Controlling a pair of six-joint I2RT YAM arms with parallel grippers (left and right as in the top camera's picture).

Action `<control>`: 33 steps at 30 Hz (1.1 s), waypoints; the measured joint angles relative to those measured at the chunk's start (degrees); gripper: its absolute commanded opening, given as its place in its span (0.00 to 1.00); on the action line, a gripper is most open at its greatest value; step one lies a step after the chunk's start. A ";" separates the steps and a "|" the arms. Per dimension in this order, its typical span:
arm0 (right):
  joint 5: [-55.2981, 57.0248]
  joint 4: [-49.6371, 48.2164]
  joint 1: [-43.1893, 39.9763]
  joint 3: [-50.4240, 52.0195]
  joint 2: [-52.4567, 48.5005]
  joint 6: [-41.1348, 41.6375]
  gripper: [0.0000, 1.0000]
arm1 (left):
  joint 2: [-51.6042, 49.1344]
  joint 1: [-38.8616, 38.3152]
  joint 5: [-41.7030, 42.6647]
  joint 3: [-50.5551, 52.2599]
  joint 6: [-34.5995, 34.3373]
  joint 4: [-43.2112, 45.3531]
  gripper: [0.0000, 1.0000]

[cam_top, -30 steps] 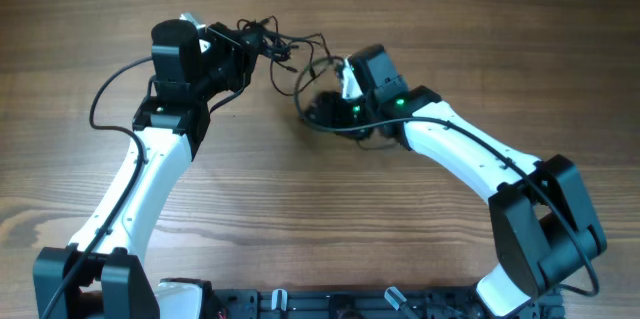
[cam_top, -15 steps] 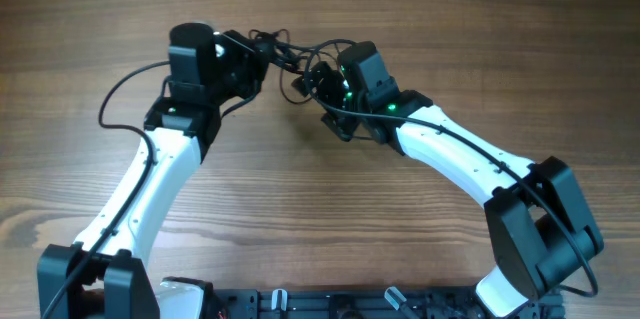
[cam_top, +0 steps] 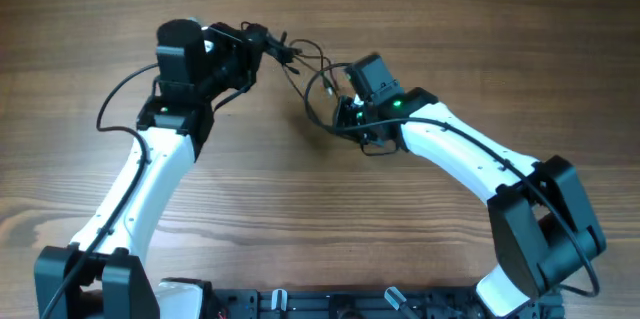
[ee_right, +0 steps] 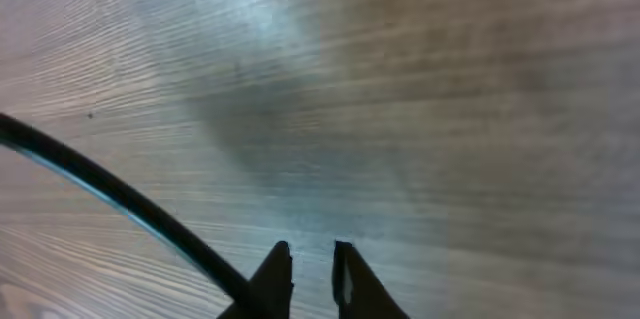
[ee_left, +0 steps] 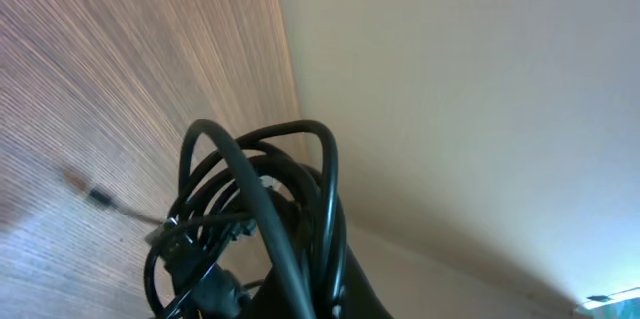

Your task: Untangle cables

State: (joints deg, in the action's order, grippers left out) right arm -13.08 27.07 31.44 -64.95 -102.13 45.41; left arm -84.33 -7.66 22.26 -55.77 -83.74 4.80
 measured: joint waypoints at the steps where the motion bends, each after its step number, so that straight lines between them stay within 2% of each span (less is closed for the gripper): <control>1: -0.04 0.00 -0.87 0.00 0.00 -1.84 0.22 | 0.00 0.70 0.92 0.00 0.04 -0.02 0.04; 6: -0.39 0.13 -4.33 0.00 0.00 -6.51 0.24 | 0.00 1.46 3.82 0.00 2.93 0.04 0.04; 12: 3.56 5.42 -8.98 0.00 0.00 -14.40 0.37 | 0.00 2.29 7.26 0.00 7.02 0.66 0.04; 13: 4.22 5.70 -9.75 0.00 0.00 -14.86 0.56 | 0.00 2.45 7.76 0.00 7.65 0.83 0.04; 14: 4.59 5.68 -10.60 0.00 0.00 -15.26 0.70 | 0.00 2.45 8.20 0.00 8.37 0.92 0.04; 15: 4.61 5.51 -11.02 0.00 0.00 -15.41 0.80 | 0.00 2.47 8.66 0.00 9.44 0.90 0.04; 17: 4.28 5.05 -11.39 0.00 0.00 -16.15 0.93 | 0.00 2.49 10.75 0.00 14.82 1.40 0.04; 19: 3.06 4.92 -11.34 0.00 0.00 -16.31 0.95 | 0.00 2.49 13.79 0.00 23.26 1.33 0.04; 20: 1.88 4.55 -11.34 0.00 0.00 -16.79 0.96 | 0.00 2.49 14.12 0.00 24.26 1.25 0.04; 21: 0.39 3.98 -11.34 0.00 0.00 -17.55 0.96 | 0.00 2.49 18.12 0.00 33.05 1.01 0.04; 25: -6.51 1.81 -11.37 0.00 0.00 -21.14 0.96 | 0.00 2.49 27.71 -0.07 51.95 -1.73 0.04; 27: -9.92 1.66 -11.61 0.00 0.00 -21.92 0.96 | 0.00 2.49 29.18 -0.11 60.02 -4.46 0.04; 29: -14.05 1.64 -12.55 0.00 0.15 -22.86 0.95 | 0.00 2.49 29.77 -0.11 65.94 -6.73 0.04; 33: -20.94 0.17 -15.61 0.00 3.17 -26.32 0.93 | 0.00 2.49 30.27 -0.11 71.25 -8.35 0.04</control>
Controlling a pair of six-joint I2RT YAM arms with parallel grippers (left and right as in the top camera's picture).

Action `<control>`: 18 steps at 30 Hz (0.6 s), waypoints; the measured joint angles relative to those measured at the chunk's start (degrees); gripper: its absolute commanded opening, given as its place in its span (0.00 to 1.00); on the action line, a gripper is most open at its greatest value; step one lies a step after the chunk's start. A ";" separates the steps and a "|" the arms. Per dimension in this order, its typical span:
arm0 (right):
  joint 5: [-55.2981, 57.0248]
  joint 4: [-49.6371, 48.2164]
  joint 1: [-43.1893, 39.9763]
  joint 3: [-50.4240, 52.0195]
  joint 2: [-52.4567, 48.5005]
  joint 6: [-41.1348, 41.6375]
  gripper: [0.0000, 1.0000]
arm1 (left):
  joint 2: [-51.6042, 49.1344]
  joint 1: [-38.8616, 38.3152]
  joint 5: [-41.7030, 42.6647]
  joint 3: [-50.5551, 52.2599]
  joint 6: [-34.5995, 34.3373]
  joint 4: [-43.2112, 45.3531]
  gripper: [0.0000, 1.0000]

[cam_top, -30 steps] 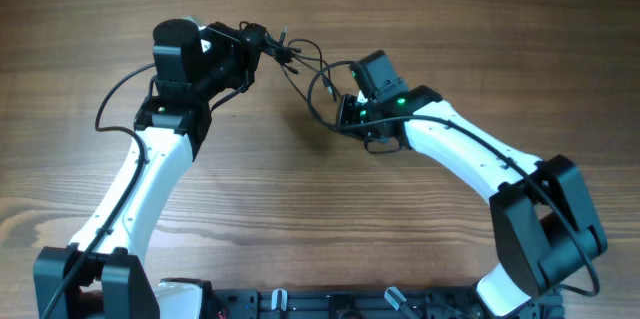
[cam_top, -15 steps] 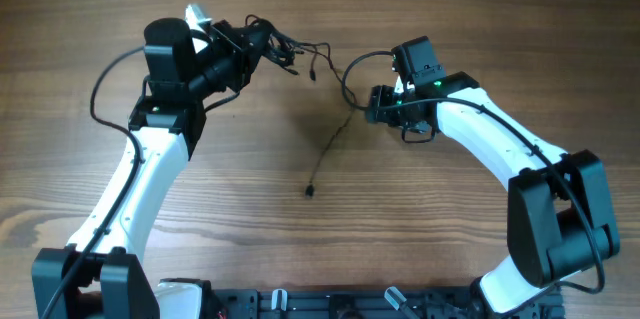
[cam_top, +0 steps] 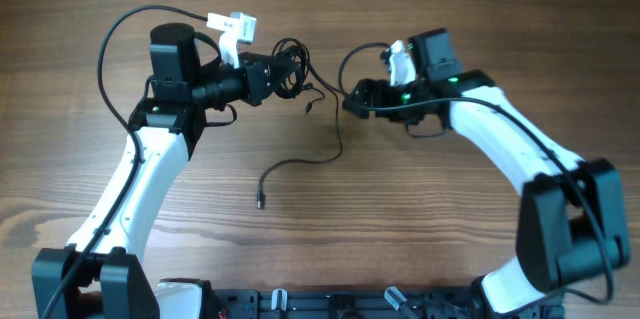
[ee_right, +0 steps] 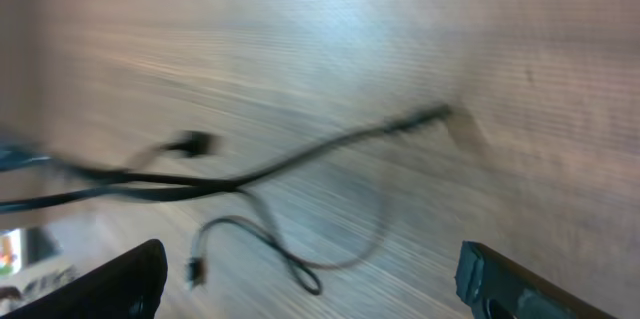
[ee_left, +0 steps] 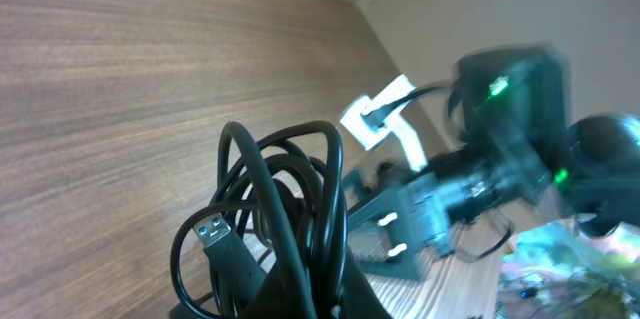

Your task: Untangle cables

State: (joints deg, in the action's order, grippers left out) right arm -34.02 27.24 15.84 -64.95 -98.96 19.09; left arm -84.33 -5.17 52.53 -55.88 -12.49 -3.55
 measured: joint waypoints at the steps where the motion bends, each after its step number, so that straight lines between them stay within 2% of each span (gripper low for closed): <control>1: -2.40 -0.94 -0.79 0.00 1.64 -1.75 0.93 | 0.00 0.00 0.66 0.00 1.57 -0.20 0.04; 4: -9.44 -2.91 -1.25 0.00 5.84 -9.27 0.89 | 0.00 0.00 3.61 0.00 4.39 -0.35 0.04; 6: -12.76 -3.15 -0.66 0.00 6.40 -15.23 0.83 | 0.00 0.00 6.19 0.00 5.42 -0.35 0.04; 10: -13.73 -5.53 -0.28 0.00 6.32 -22.45 0.80 | 0.00 0.00 10.38 0.00 6.23 -0.35 0.04; 14: -13.38 -7.26 -0.28 0.00 6.19 -24.68 0.77 | 0.00 0.00 14.05 0.00 6.27 -0.35 0.04; 18: -14.64 -7.78 0.33 0.00 6.05 -25.92 0.68 | 0.00 0.00 16.48 0.00 6.29 -0.35 0.04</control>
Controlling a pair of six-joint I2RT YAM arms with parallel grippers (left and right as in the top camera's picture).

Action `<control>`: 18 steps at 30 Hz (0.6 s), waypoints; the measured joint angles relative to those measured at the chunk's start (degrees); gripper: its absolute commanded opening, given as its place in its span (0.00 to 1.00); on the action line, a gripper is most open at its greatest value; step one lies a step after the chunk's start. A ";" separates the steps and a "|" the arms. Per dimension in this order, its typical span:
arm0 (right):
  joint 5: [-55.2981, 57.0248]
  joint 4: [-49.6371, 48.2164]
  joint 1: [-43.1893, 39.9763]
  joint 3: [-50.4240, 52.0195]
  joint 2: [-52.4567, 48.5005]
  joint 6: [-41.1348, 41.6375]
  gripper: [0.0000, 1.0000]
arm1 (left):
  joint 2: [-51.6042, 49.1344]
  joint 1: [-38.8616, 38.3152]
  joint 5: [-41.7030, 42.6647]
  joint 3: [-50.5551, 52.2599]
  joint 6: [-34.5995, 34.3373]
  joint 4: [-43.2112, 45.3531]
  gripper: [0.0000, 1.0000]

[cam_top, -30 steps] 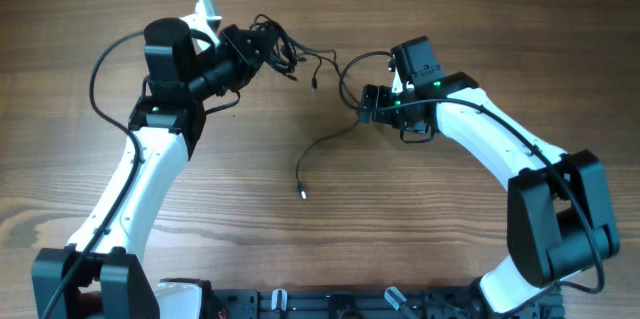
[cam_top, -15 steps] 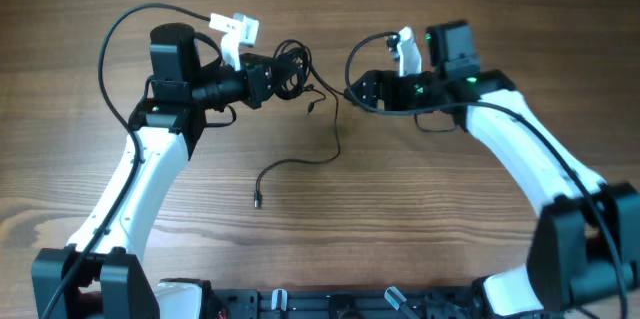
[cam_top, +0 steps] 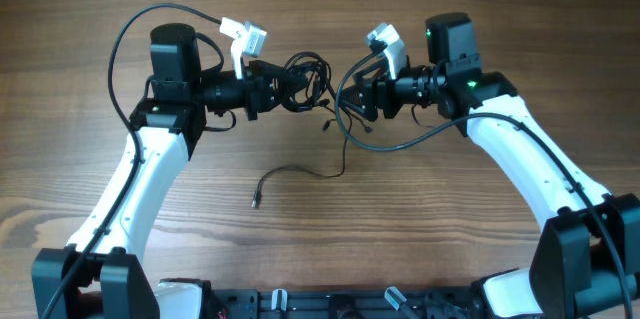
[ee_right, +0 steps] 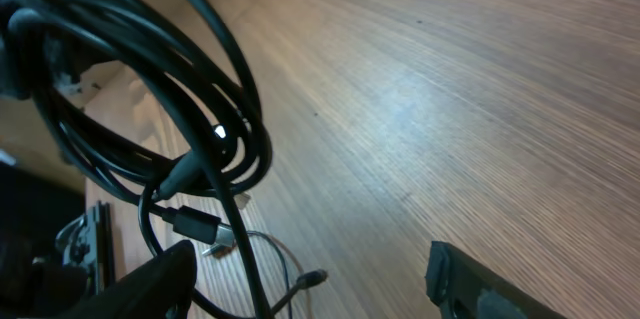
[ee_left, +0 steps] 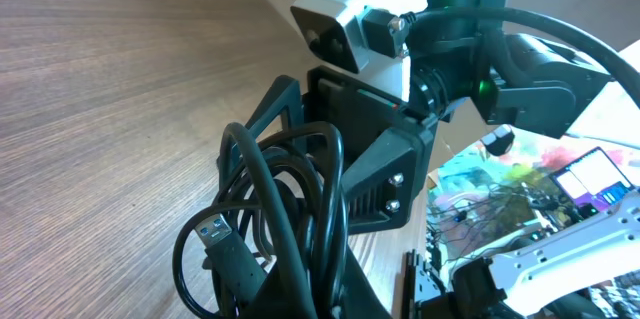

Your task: Untangle cables

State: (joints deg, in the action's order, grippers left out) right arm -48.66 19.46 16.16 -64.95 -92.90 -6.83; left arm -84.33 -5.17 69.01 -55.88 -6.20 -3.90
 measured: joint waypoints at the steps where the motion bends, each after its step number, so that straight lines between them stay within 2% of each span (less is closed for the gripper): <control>1: -0.42 0.13 0.42 0.00 -0.11 -0.39 0.67 | 0.00 0.00 0.15 0.00 0.00 0.00 0.04; 2: -0.66 0.31 0.90 0.00 -0.15 -0.66 0.65 | 0.00 0.00 0.24 0.00 0.00 0.00 0.04; 3: -0.85 0.46 1.44 0.00 -0.24 -0.85 0.59 | 0.00 0.00 0.39 0.00 0.00 0.00 0.04; 6: -1.16 1.31 2.93 0.00 -0.33 -1.90 0.20 | 0.00 0.00 1.05 0.00 0.68 0.00 0.04; 8: -1.33 2.89 3.52 0.00 -0.42 -3.06 0.05 | 0.00 0.00 3.19 0.00 5.22 0.02 0.04; 10: -1.29 4.04 3.52 0.00 -0.48 -3.85 0.04 | 0.00 0.00 5.14 0.00 10.23 0.02 0.04; 13: -1.49 5.53 3.52 0.00 -0.52 -3.98 0.04 | 0.00 0.00 6.12 0.00 13.97 0.09 0.04; 18: -3.72 6.69 3.13 0.00 -0.52 -3.26 0.05 | 0.00 0.00 5.11 0.00 16.98 0.59 0.04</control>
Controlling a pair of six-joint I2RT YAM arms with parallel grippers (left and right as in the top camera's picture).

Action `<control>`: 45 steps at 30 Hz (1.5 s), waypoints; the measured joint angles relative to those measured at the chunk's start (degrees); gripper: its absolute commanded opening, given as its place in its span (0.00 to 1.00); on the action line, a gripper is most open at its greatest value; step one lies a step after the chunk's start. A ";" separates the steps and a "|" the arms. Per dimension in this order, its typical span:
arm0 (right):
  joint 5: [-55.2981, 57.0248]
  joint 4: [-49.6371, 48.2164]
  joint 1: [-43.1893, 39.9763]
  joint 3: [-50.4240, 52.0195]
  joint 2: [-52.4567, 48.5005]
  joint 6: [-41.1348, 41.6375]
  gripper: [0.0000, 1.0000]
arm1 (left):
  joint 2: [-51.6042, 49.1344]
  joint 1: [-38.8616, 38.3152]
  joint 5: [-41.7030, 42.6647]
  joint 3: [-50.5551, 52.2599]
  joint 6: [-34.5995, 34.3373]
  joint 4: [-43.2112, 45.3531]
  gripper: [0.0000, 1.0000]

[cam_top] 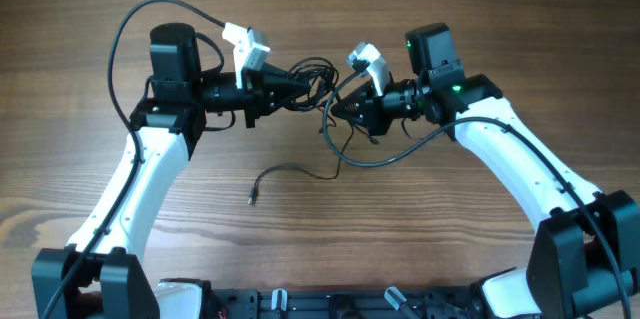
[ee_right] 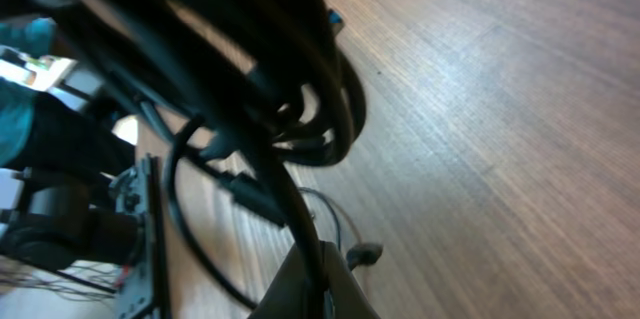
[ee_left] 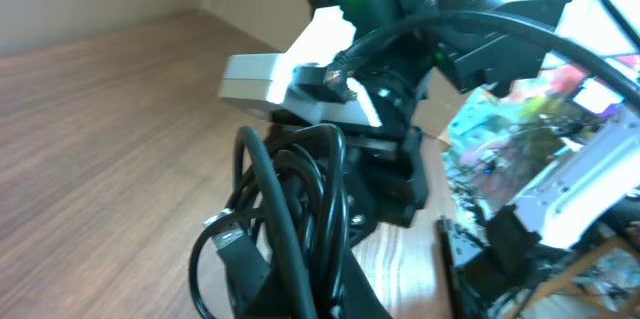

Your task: Untangle cables

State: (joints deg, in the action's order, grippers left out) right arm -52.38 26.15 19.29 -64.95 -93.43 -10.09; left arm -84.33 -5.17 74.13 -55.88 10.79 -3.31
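Observation:
A tangled bundle of black cables (cam_top: pixel 313 72) hangs above the table, and my left gripper (cam_top: pixel 298 83) is shut on it. In the left wrist view the bundle (ee_left: pixel 300 199) fills the jaws, a USB plug (ee_left: pixel 232 243) sticking out on the left. My right gripper (cam_top: pixel 342 109) faces it from the right, shut on one black strand (ee_right: pixel 300 221) that leads up into the bundle (ee_right: pixel 240 49). A thin loose cable end (cam_top: pixel 290 171) trails down onto the wood, its plug (cam_top: pixel 251 197) lying flat.
The wooden table (cam_top: pixel 420 229) spreads all round. A black rail (cam_top: pixel 330 304) with clamps runs along the near edge. Each arm's own grey supply cable loops beside it, the left one (cam_top: pixel 125 29) arching over the far left.
My right gripper was open, a little to the right of the bundle. Now it sits closer to the left gripper and is shut on one strand. The left gripper keeps its hold.
First both grippers were close together low at the far middle, the left one holding the bundle. Then the bundle was lifted, the right gripper stood open beside it and a thin cable end lay on the table. Now the right gripper pinches a strand.

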 measured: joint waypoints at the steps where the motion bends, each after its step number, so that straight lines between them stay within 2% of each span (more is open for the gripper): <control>1: -0.87 0.57 -0.48 0.00 0.00 0.15 0.04 | 0.00 0.00 -1.27 0.00 0.48 -0.15 0.04; 10: -5.09 5.68 -5.20 -0.02 4.59 1.03 0.06 | 0.00 -0.31 -11.69 0.00 1.18 -0.39 0.04; 11: -5.18 6.23 -5.20 -0.02 4.98 1.05 0.17 | 0.00 -0.33 -11.98 0.00 1.16 -0.39 0.04; 12: -5.31 6.84 -5.20 -0.02 5.38 1.05 0.51 | 0.00 -0.39 -12.20 0.00 1.16 -0.39 0.04; 13: -5.40 7.34 -5.22 0.00 5.60 1.25 0.71 | 0.00 -0.44 -12.72 0.00 0.94 -0.39 0.04; 15: -5.46 7.69 -5.44 0.00 5.60 1.46 0.88 | 0.00 -0.13 -14.12 0.00 0.22 -0.26 0.04; 16: -5.49 7.54 -5.46 0.00 5.60 1.49 0.91 | 0.00 0.02 -14.71 0.00 -0.50 -0.26 0.04; 22: -2.89 5.77 -1.36 0.00 5.60 0.74 0.90 | 0.00 0.04 -15.85 0.00 -3.69 0.04 0.04; 26: 7.63 1.60 7.04 0.00 5.51 -0.46 0.81 | 0.00 0.04 -15.76 0.00 -6.69 0.31 0.04; 30: 19.45 -4.92 12.72 0.00 2.51 -0.98 0.49 | 0.00 0.04 -14.19 0.00 -7.65 0.33 0.04; 32: 26.18 -7.41 13.57 0.00 -0.07 0.70 0.18 | 0.00 0.04 -13.05 0.00 -7.96 0.31 0.04; 33: 29.24 -7.52 13.57 0.00 -1.22 1.38 0.06 | 0.00 0.04 -12.81 0.00 -8.13 0.33 0.04; 34: 31.39 -7.26 13.51 0.00 -1.81 2.12 0.04 | 0.00 0.09 -12.72 0.00 -8.15 0.31 0.04; 36: 33.70 -6.36 13.22 0.00 -2.05 3.23 0.05 | 0.00 0.09 -12.59 0.00 -8.15 0.31 0.04; 40: 34.40 -1.77 13.03 0.00 -1.42 4.61 0.24 | 0.00 0.09 -11.93 0.00 -8.15 0.33 0.04; 42: 33.29 0.76 13.03 0.00 0.33 4.50 0.40 | 0.00 0.09 -11.69 0.00 -8.17 0.31 0.06; 44: 31.78 3.65 13.03 0.00 4.90 4.00 0.63 | 0.00 0.09 -11.72 0.00 -8.22 0.26 0.08; 45: 31.43 4.26 13.03 0.00 6.56 3.28 0.69 | 0.00 0.09 -11.76 0.00 -8.28 0.24 0.08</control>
State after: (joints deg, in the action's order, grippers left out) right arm -20.95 30.41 32.32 -64.95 -86.87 -6.81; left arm -84.33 -5.08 62.37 -55.88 2.50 -3.07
